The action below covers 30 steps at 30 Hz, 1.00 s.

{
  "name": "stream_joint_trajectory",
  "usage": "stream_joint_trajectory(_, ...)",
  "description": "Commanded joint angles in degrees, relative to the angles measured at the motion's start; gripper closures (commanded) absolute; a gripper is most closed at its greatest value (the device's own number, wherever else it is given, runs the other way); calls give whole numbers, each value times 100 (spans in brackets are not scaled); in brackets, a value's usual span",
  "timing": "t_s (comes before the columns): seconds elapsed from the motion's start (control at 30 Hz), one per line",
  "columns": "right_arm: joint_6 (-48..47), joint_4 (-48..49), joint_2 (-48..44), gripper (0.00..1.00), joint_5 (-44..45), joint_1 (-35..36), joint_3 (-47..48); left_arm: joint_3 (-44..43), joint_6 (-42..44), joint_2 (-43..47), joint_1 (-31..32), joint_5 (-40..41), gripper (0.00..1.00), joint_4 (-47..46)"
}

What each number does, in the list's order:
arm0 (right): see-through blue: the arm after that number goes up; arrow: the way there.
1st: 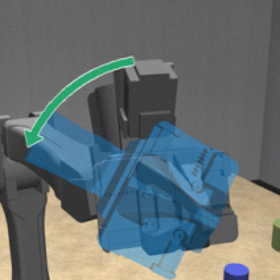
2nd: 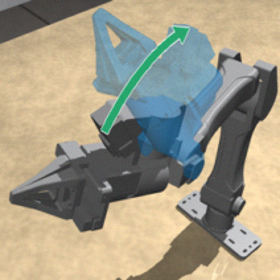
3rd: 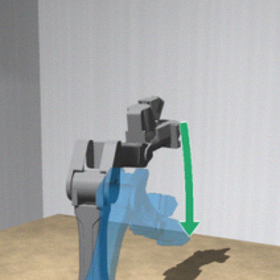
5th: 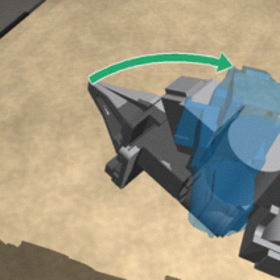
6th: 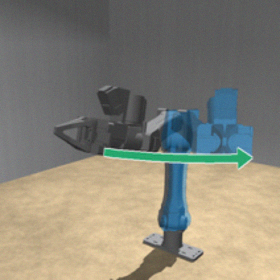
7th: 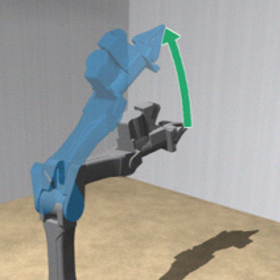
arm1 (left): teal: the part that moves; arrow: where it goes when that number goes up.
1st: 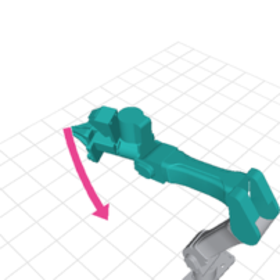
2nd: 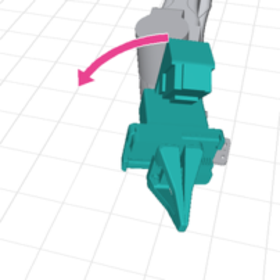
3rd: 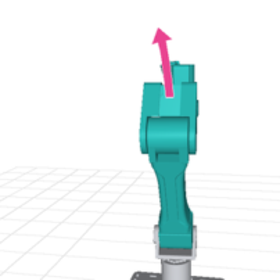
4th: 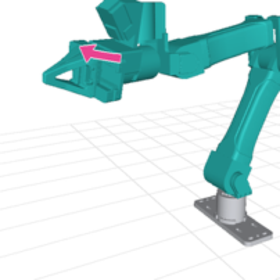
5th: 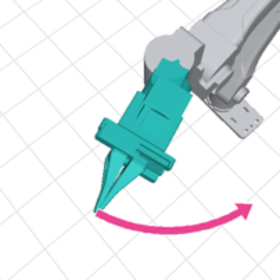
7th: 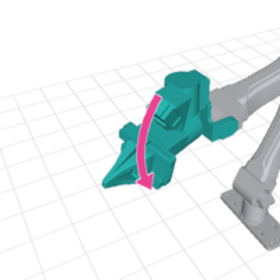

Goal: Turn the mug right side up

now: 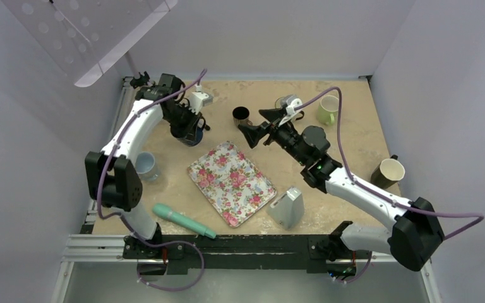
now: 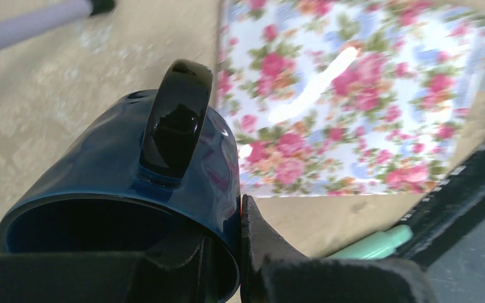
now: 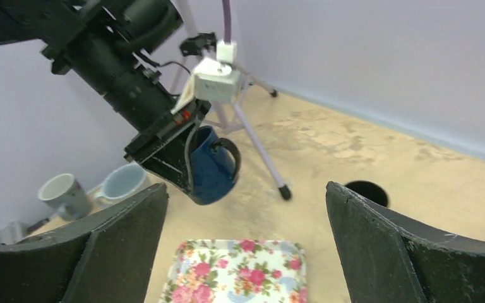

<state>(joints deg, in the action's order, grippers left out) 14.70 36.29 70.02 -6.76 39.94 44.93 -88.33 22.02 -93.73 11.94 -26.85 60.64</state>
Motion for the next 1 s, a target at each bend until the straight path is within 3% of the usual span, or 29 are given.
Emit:
stream_joint_trajectory(0.0, -689, -906, -333, 1, 901, 5, 130, -594, 659, -844, -210, 1433, 100, 323)
stream_joint_trajectory(0.17, -949, -1273, -650, 1, 1183, -2, 68, -859, 775, -1501, -324, 1662, 100, 238)
stream_joint_trajectory(0.37, -1064, -1396, -1008, 1, 1524, 0, -131, -424, 991, -1838, -333, 1655, 100, 31)
stream_joint_trajectory(0.47, -1130, -1471, -1136, 1, 1686, -4, -177, -322, 1004, -1882, -333, 1698, 85, -65)
stream_joint_trajectory(0.6, -1240, -1644, -1267, 1, 2004, -48, -174, -79, 996, -1600, -333, 1663, 47, -407)
stream_joint_trajectory(0.8, -1101, -1601, -1675, 1, 2005, -752, -486, 322, 888, -537, -333, 1188, 4, -1032)
stream_joint_trajectory(0.97, -1050, -1518, -2206, 1, 1838, -1709, -869, 726, 431, 887, -346, 921, 0, -1838)
